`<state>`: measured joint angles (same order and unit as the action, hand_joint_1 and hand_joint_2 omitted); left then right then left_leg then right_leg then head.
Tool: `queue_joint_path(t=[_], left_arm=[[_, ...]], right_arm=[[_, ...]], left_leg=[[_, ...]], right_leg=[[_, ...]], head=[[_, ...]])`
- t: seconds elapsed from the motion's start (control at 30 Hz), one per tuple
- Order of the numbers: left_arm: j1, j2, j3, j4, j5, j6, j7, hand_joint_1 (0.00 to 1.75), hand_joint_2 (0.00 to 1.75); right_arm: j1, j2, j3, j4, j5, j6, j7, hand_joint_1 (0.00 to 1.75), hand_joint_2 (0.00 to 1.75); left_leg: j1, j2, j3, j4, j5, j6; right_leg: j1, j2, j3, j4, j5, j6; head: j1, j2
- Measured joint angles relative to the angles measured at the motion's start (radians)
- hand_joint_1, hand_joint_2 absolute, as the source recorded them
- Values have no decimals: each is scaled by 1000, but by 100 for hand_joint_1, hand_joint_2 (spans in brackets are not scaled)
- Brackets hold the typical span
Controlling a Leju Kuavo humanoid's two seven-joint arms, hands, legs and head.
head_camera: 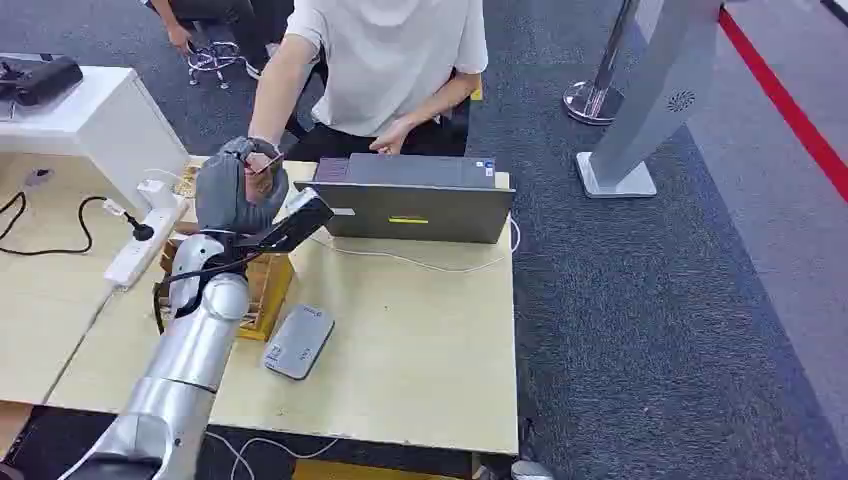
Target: Pass the card to the sensor for recognition and then transmit it.
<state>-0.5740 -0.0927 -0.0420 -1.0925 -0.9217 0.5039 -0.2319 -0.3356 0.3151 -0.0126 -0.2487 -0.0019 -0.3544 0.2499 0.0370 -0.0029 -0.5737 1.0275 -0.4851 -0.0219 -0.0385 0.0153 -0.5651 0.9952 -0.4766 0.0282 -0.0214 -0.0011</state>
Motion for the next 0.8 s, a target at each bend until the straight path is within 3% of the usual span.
queue_joint_path(t=[0.03,0.6,0.7,0.8], left_arm=[[-78,11,-55,103,-101,15,49,175,175],[-358,50,-240,459,-441,135,232,175,175],[-365,52,-257,468,-461,182,220,175,175],[-337,52,-271,432,-420,187,182,175,175]], right_arm=[[-5,0,21,5,-6,0,20,0,175],[-29,0,90,22,-27,2,112,0,175],[-31,0,95,23,-38,1,128,0,175],[-31,0,95,23,-52,-1,125,0,175]], left_leg=[[1,2,0,0,1,-1],[6,9,0,-1,4,-6],[7,9,0,-1,4,-6],[6,9,0,-1,4,-6]], right_leg=[[1,2,-1,0,1,-1],[6,9,-5,3,6,-7],[6,9,-6,4,6,-7],[6,9,-6,5,6,-7]], head=[[0,0],[0,0],[0,0],[0,0]])
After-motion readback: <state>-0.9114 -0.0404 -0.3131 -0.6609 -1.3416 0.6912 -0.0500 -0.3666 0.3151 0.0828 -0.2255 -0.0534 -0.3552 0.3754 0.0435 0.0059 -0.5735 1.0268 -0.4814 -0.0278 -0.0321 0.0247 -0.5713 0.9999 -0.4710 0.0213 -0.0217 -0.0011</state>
